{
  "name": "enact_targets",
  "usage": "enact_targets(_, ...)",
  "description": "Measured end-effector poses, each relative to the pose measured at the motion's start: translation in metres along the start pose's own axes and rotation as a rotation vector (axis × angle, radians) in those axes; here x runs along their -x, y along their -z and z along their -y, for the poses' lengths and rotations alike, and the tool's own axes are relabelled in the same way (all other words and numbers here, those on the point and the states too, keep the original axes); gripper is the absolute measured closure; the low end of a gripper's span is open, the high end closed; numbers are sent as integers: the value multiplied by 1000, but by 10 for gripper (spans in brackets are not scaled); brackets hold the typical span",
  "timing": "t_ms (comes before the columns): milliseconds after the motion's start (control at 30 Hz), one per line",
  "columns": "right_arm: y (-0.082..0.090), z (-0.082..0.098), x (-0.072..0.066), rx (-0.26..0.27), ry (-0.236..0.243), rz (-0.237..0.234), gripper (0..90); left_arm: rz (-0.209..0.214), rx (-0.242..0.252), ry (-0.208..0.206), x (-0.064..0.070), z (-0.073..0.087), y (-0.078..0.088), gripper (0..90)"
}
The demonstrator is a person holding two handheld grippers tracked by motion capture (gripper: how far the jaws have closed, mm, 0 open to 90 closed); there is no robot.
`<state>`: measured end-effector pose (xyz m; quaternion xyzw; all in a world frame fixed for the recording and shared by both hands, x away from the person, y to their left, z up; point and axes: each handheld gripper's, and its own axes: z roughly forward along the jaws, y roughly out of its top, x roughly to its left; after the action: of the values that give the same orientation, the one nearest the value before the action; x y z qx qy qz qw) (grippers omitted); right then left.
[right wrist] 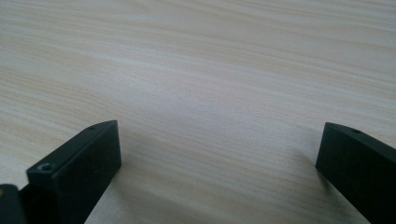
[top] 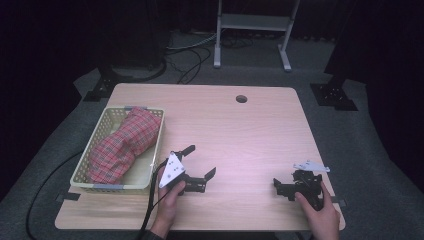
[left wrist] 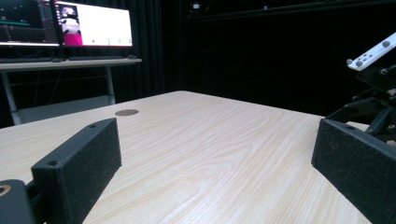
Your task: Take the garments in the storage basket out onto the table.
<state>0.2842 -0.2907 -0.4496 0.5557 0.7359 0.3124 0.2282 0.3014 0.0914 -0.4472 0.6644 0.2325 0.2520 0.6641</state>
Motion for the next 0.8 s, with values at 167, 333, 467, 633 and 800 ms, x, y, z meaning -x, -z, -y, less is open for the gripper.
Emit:
enact_targets(167,0,0,0,0,0,0,0,7,1,21,-1,-1,0,12)
enact_targets(333,0,0,0,0,0,0,0,10,9,32,-1,-5,0,13)
enact_targets(467,0,0,0,0,0,0,0,10,-1,28,-1,-10,-1,12)
enact_targets(633,0,0,0,0,0,0,0,16,-1,32,0,-16,-2,13)
enact_targets(800,0,0,0,0,0,0,0,16,-4,27,0,-21,-1,13)
